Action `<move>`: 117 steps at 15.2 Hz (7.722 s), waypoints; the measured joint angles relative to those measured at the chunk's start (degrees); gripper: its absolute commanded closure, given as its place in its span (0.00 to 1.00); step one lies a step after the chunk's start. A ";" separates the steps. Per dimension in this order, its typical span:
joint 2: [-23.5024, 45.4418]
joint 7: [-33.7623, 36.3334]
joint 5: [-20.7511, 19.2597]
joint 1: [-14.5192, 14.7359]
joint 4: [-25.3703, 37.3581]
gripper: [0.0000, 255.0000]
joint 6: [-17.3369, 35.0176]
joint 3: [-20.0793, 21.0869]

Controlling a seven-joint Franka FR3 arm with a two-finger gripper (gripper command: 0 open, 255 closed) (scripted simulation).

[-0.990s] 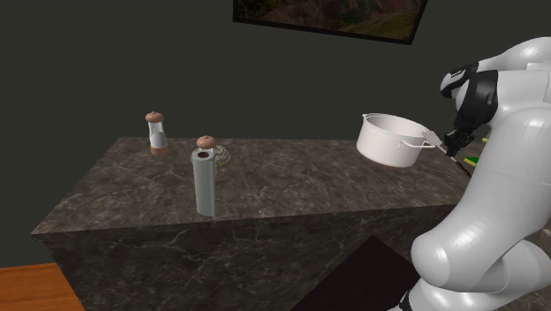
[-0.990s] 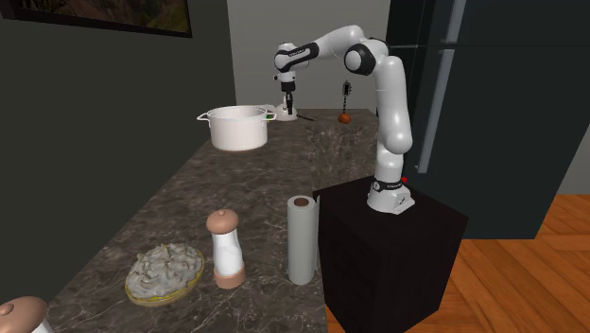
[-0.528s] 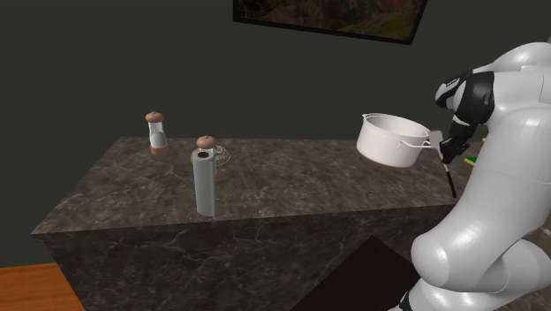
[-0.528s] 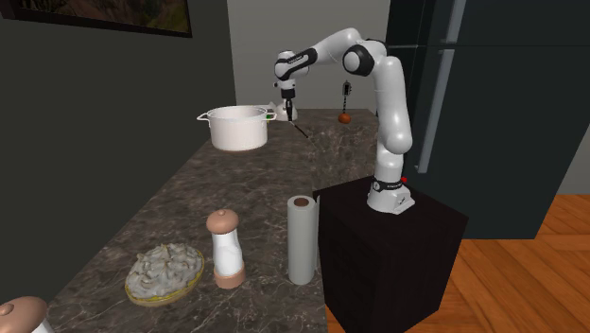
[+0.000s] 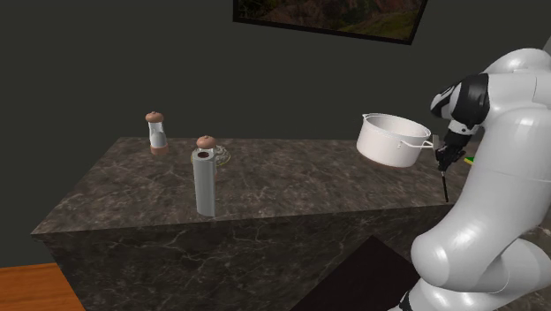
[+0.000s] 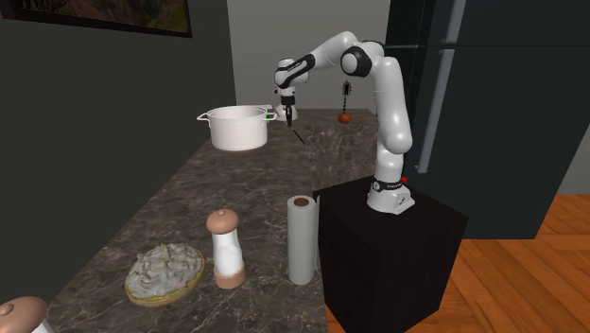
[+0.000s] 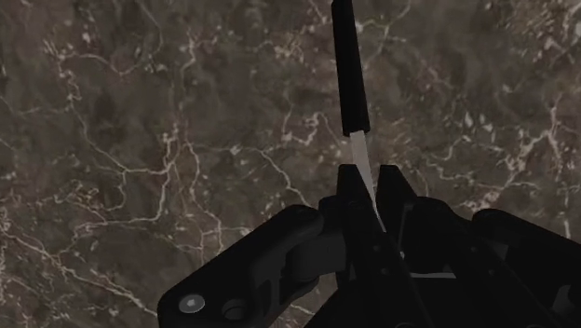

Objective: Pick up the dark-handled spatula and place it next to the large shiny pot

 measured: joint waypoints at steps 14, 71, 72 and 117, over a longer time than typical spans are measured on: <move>4.47 -1.75 3.13 -0.95 -5.39 0.00 8.62 1.22; -18.49 2.94 -5.51 1.51 -8.75 1.00 6.80 -1.04; -18.61 3.16 -5.64 1.57 -8.12 1.00 6.08 -0.95; -13.05 17.27 -5.19 8.37 23.94 1.00 -20.98 5.41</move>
